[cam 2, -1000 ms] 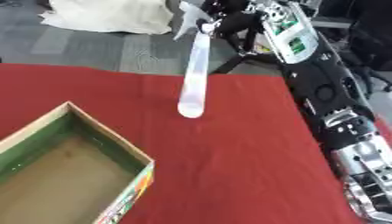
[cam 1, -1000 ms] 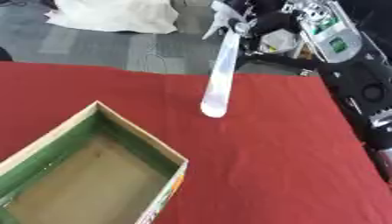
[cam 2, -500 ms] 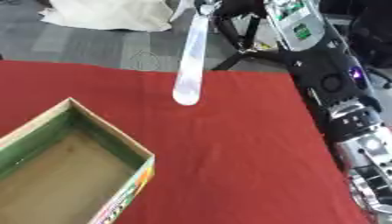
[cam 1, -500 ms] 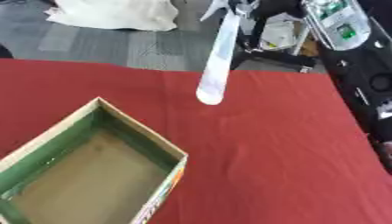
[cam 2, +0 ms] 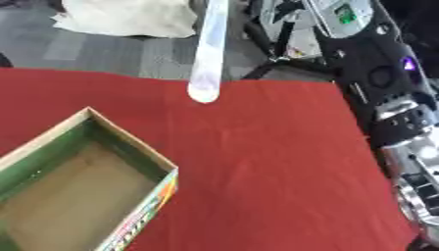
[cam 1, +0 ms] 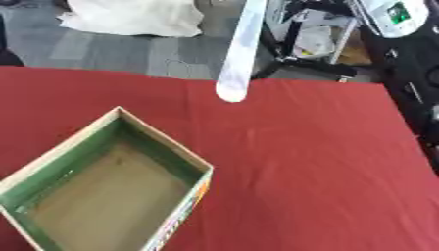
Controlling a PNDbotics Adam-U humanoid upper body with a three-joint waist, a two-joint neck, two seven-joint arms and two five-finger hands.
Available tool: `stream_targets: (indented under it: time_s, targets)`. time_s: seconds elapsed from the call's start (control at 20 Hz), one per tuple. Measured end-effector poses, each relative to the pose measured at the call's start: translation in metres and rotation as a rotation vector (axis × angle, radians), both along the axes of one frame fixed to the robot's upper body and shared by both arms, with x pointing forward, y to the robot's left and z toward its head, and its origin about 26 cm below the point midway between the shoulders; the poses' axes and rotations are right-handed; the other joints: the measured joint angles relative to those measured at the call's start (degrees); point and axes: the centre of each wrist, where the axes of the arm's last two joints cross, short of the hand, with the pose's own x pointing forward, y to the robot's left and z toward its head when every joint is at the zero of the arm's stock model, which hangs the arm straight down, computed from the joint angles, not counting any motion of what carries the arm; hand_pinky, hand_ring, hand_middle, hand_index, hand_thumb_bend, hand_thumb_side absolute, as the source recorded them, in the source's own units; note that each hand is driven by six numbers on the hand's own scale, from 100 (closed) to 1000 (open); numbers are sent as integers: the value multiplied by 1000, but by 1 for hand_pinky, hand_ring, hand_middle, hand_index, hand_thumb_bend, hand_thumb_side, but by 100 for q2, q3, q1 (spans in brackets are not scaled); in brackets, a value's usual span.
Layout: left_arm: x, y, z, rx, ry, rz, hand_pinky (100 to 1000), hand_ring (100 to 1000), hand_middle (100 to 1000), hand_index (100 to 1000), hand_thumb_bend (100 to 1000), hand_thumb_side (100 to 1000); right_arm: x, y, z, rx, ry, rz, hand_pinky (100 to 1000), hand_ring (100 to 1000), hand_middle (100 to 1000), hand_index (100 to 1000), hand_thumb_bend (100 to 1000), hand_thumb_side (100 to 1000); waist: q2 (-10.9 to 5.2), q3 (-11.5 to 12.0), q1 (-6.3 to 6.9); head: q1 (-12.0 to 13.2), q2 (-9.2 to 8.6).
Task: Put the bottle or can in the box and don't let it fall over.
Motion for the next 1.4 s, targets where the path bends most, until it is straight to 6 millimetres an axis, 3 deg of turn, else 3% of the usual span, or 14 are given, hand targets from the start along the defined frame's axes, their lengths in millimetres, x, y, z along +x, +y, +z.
stream_targets:
  time_s: [0.4, 0.7, 1.4]
  targets:
    - [0, 1, 1, -6, -3, -2, 714, 743, 741, 735, 100, 711, -21, 45, 8, -7, -26, 144, 590, 351, 339, 451, 100, 100, -305, 31, 19, 109, 266]
    - [-1, 2, 0, -16, -3, 1, 713, 742, 739, 735, 100, 703, -41, 74, 11, 13, -30, 227, 589, 352, 341, 452, 100, 100, -439, 17, 45, 132, 378]
    - [-5, 5, -8, -41, 18, 19, 715, 741, 740, 736, 100, 696, -99, 124, -8, 45, -28, 375, 592, 363, 353, 462, 131, 100, -912, 44, 144, 152, 777]
